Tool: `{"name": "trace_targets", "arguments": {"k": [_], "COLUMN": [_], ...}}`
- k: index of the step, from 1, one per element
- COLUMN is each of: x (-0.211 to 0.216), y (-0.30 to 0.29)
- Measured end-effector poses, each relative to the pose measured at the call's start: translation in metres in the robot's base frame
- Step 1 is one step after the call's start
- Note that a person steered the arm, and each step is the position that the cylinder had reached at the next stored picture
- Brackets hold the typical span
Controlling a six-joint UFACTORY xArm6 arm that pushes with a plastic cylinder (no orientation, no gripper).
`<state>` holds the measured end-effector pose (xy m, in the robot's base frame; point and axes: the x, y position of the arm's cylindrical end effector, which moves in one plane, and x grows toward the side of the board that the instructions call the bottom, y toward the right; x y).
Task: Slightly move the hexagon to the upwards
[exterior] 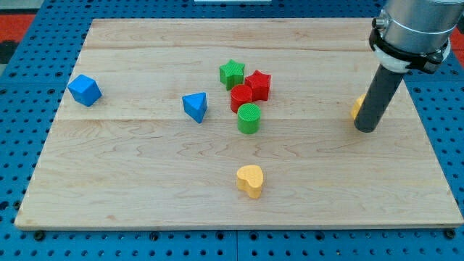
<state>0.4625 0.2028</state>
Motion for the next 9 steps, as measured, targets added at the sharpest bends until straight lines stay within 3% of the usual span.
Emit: {"name": "trace_targets", "arguments": {"k": [1, 3, 5, 8, 9], "x": [0.005, -0.035, -0.011, -0.05, 0.004], "y": [0.006, 0.047, 0.012, 0.009, 0.011]}}
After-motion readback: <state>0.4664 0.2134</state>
